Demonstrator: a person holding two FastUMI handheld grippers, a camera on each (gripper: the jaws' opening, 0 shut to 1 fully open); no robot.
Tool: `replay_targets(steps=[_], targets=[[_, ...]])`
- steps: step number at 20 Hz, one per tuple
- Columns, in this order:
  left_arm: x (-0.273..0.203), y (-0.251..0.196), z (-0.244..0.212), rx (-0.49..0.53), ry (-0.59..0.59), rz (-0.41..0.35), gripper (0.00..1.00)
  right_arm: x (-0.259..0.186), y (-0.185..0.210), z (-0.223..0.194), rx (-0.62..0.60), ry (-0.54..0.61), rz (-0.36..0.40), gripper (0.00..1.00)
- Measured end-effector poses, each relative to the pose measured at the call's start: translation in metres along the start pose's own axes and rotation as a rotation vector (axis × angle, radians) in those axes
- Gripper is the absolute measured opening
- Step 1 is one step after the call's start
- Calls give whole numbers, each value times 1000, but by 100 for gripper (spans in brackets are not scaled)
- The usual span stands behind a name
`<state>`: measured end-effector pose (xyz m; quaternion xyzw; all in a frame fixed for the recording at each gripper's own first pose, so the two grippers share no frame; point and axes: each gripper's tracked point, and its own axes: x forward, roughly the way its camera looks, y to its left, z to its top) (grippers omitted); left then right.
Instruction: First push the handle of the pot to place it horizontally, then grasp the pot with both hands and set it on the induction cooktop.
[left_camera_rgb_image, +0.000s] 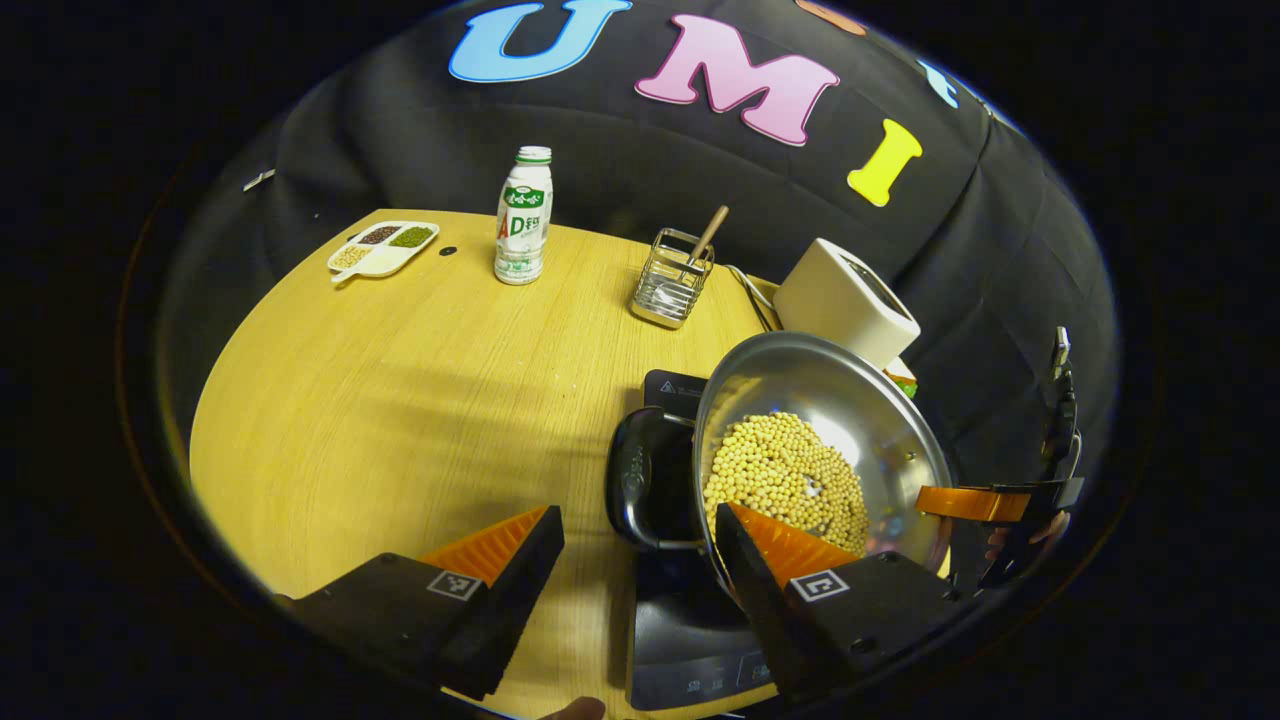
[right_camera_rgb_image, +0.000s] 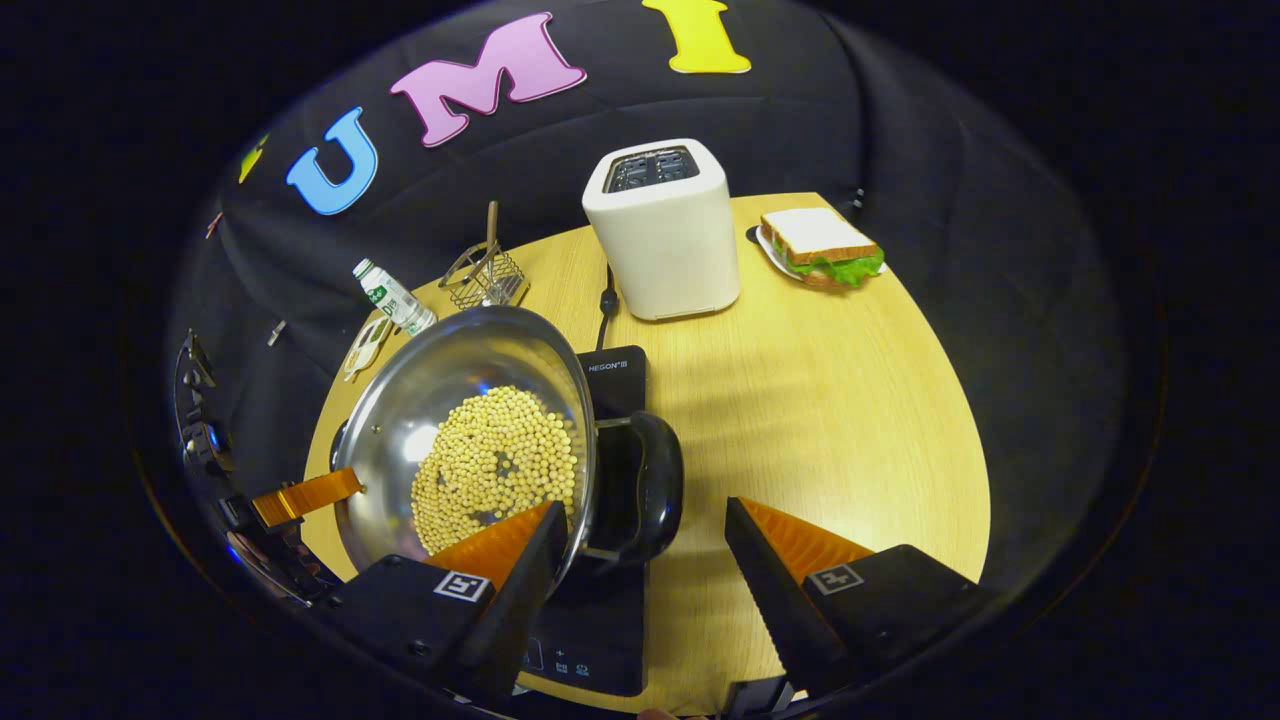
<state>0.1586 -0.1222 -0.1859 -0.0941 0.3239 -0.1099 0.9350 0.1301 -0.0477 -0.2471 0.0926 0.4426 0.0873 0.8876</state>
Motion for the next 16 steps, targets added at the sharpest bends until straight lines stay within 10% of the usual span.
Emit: replay_targets(steps=[16], targets=[[-250, 31, 79, 120, -633, 206, 95, -220, 71, 58, -134, -715, -37, 98]])
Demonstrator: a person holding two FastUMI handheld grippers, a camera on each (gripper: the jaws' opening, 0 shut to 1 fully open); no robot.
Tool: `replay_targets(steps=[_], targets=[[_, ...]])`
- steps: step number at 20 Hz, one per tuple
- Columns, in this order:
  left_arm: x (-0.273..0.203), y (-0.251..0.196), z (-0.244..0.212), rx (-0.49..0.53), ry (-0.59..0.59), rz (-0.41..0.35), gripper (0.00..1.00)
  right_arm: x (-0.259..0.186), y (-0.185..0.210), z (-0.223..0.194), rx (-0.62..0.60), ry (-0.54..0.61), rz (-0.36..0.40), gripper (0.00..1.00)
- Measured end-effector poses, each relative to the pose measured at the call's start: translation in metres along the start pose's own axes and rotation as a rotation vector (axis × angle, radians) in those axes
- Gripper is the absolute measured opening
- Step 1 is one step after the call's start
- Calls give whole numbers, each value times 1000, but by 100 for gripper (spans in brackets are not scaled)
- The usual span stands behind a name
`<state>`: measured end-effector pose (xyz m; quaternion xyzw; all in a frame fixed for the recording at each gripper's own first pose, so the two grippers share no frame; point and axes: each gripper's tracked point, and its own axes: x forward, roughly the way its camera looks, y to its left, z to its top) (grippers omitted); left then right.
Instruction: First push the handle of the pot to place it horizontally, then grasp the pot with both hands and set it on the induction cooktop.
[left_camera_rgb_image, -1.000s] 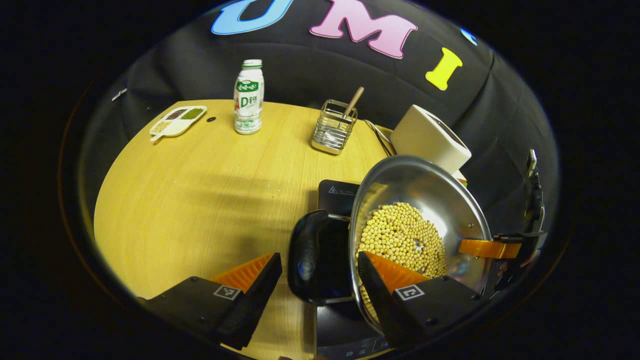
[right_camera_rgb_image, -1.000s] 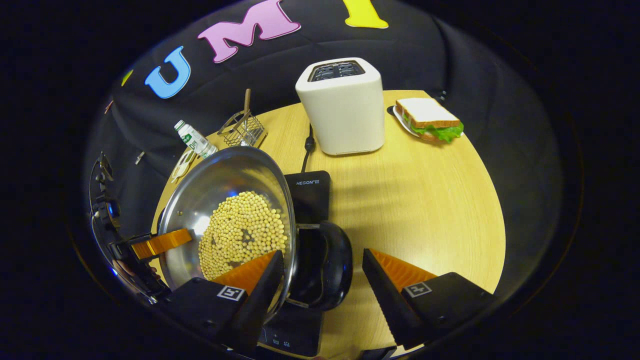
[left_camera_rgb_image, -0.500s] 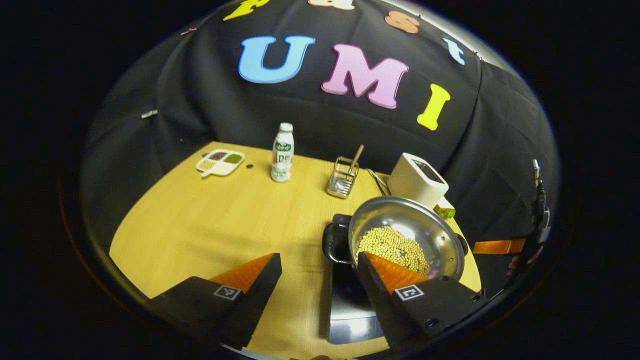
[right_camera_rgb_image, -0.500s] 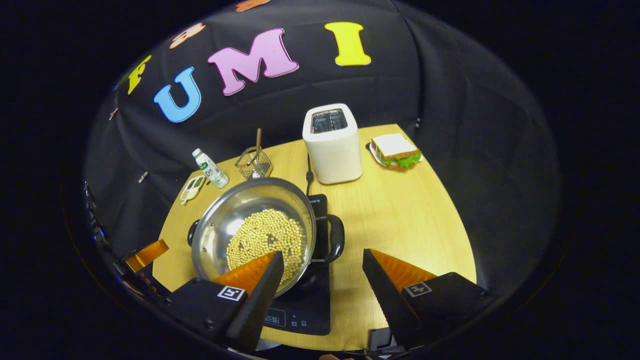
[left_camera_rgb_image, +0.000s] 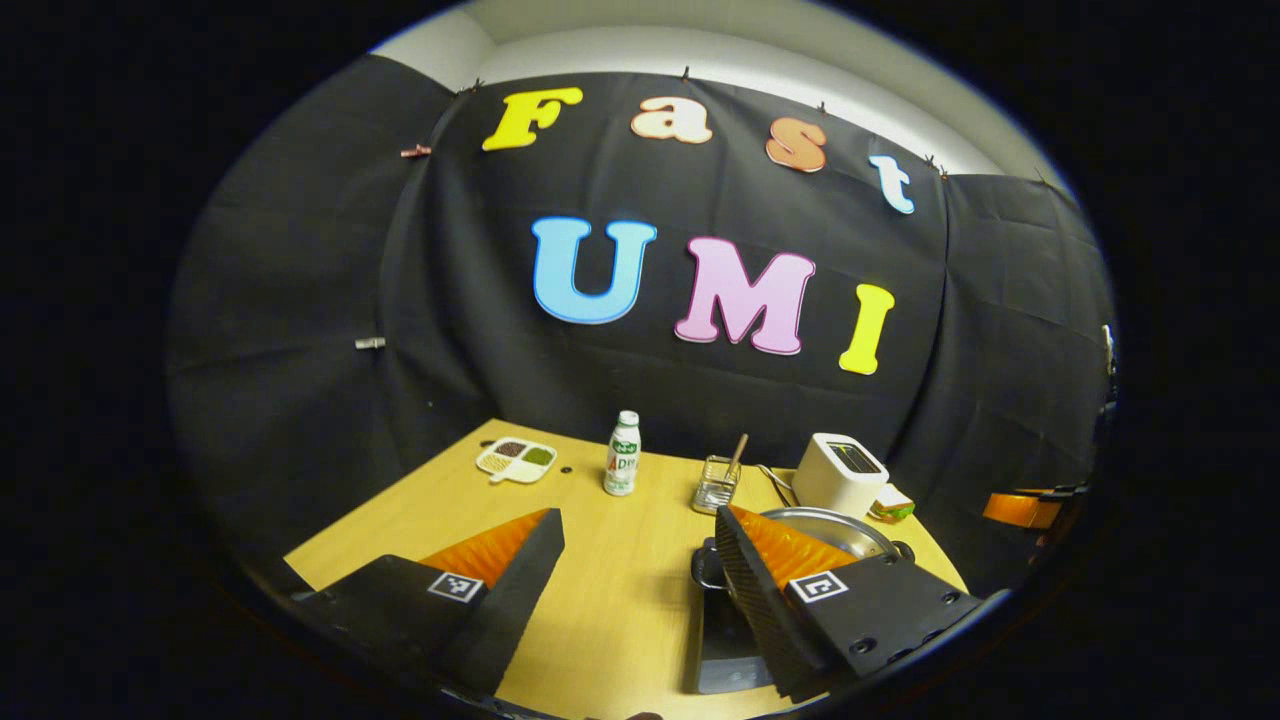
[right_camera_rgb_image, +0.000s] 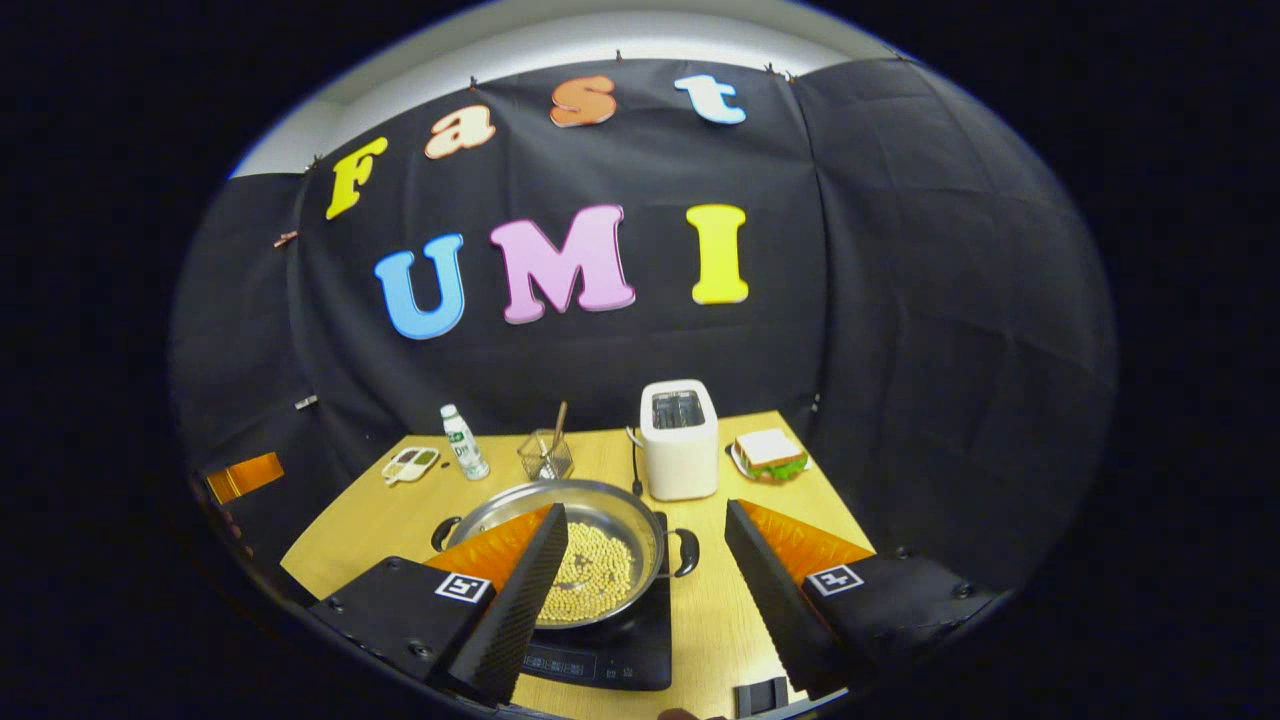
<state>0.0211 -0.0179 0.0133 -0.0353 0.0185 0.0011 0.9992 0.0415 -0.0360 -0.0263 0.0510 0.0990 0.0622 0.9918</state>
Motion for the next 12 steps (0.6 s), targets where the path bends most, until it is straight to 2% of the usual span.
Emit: replay_targets(steps=[3, 6, 8, 12], targets=[[-29, -4, 11, 23, -70, -1, 95, -35, 5, 23, 20, -141, 8, 98], [-58, 1, 14, 45, -118, 26, 95, -50, -7, 34, 10, -249, -57, 98], [-71, -2, 14, 35, -139, 45, 95, -58, -8, 30, -9, -280, -83, 98], [-86, -26, 12, 4, -165, -35, 95, -66, -3, 23, -23, -294, -96, 98]])
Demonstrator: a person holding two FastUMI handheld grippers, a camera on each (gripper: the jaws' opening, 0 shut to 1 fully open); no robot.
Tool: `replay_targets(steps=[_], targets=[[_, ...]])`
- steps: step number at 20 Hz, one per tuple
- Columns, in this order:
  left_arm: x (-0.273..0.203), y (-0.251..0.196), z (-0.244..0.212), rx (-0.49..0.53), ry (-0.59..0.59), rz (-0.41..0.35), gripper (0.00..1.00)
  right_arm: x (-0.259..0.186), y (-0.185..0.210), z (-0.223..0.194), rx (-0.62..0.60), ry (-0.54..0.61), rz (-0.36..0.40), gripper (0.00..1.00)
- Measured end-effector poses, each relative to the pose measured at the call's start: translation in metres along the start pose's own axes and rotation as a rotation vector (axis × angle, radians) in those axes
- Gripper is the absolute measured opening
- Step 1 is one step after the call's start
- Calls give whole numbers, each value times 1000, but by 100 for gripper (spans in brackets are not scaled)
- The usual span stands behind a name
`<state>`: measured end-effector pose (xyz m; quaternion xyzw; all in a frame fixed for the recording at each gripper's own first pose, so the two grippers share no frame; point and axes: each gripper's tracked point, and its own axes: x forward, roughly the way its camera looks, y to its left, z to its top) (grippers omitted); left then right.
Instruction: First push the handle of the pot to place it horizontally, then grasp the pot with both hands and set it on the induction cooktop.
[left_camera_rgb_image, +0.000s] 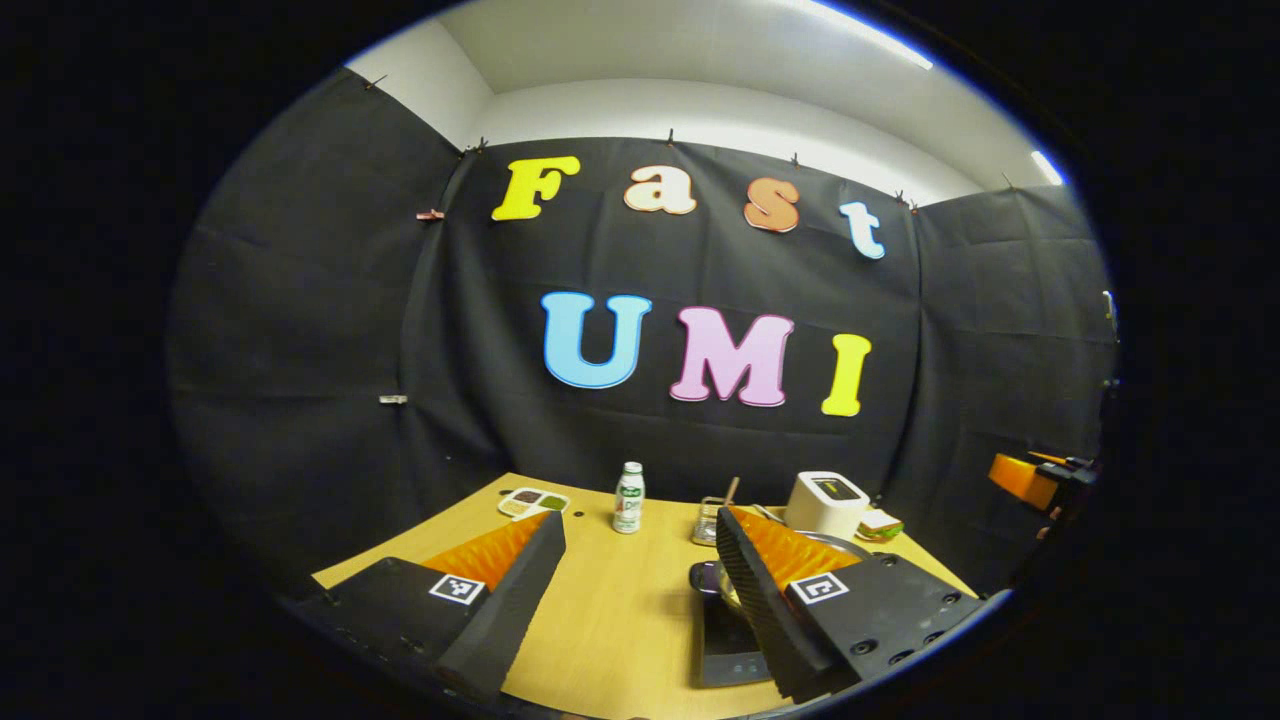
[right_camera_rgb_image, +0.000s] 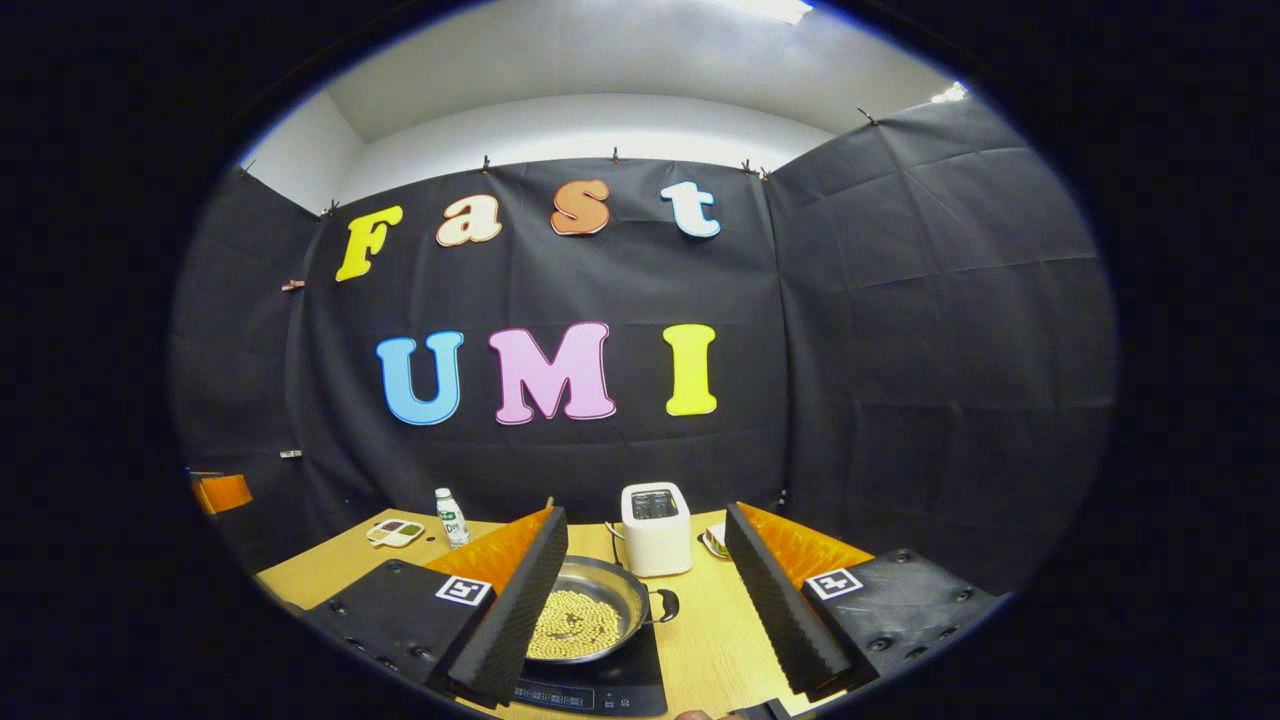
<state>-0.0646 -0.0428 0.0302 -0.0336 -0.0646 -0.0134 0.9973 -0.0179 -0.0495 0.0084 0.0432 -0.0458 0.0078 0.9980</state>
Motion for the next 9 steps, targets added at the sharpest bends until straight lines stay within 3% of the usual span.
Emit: replay_targets(steps=[8, 9], targets=[[10, 9, 2, 12, 3, 37, 95, 0, 24, -12, -10, 31, 45, 98], [11, 10, 3, 19, 6, 37, 95, 1, 23, -11, -6, 33, 40, 92]])
